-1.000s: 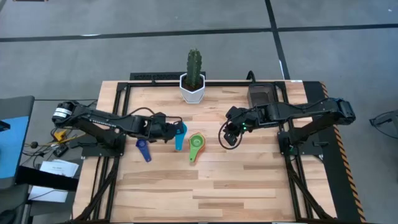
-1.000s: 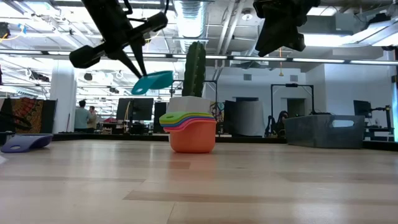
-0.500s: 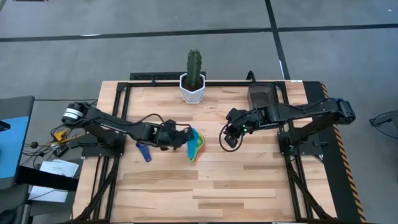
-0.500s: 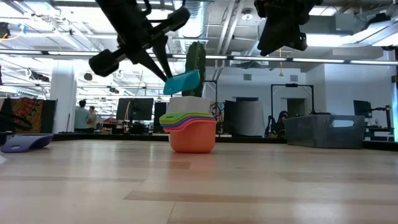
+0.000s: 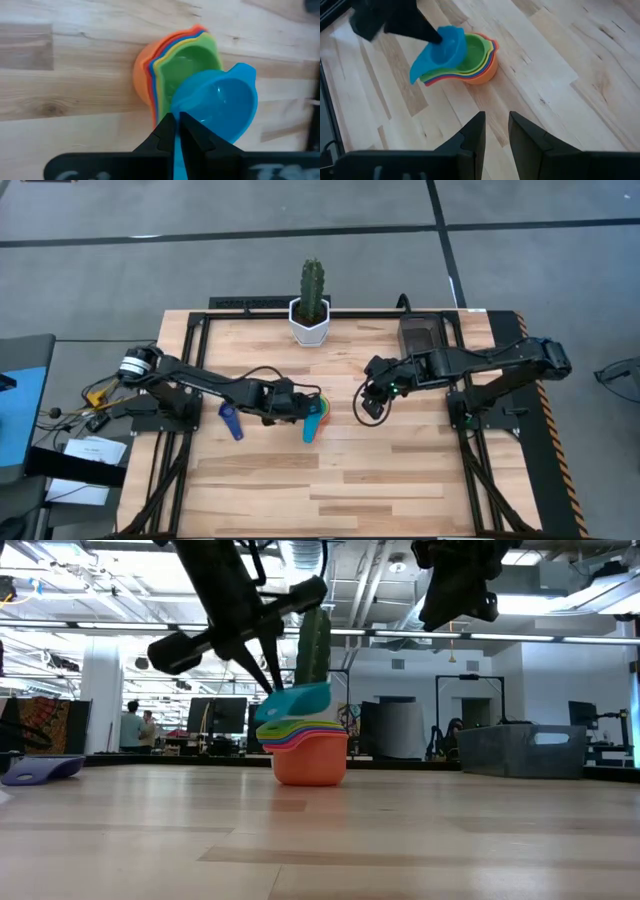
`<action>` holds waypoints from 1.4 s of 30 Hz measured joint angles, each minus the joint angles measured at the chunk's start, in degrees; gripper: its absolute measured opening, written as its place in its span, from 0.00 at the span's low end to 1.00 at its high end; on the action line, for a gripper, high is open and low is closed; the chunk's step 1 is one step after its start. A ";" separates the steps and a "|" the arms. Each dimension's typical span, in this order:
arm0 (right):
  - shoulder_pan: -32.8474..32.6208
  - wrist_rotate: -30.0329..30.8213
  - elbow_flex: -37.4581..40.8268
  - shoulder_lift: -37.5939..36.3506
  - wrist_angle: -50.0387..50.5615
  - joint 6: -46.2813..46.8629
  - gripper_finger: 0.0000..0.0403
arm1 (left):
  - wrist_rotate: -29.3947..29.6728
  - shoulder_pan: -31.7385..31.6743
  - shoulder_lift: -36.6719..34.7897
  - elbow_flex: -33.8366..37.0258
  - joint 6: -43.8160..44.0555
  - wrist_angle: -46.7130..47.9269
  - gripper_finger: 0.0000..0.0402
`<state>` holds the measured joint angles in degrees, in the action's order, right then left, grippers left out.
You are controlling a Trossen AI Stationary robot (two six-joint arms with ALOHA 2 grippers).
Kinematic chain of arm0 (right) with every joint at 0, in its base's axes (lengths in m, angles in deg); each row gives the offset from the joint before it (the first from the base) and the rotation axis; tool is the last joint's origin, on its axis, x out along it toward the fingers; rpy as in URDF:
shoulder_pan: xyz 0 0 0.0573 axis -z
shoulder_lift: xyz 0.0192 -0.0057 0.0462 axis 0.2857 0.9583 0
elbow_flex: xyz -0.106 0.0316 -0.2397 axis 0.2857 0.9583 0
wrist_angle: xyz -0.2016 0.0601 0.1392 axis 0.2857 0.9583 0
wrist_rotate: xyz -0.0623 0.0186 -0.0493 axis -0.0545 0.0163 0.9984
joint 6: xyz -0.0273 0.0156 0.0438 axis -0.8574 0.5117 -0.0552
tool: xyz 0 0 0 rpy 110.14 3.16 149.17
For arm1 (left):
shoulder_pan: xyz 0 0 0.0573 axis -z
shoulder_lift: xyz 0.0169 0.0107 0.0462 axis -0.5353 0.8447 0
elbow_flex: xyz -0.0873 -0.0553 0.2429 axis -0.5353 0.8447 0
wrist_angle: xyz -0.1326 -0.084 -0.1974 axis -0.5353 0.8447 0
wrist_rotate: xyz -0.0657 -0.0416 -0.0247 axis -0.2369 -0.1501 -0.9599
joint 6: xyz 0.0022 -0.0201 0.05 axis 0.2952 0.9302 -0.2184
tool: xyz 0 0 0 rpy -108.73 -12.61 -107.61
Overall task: Nest measuring cups in basket
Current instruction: Stack the light blue measuring cup on top of the green measuring cup, then stack the violet measuring cup on top of the light blue measuring cup
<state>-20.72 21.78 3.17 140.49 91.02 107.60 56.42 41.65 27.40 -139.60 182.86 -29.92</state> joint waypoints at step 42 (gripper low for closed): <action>-0.35 0.55 0.01 0.00 5.99 -0.22 0.27 | 1.22 -0.50 -12.42 -0.09 -11.51 29.74 0.24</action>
<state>-21.07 22.33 3.19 140.49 97.01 107.38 57.64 41.15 14.98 -139.69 171.35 -0.18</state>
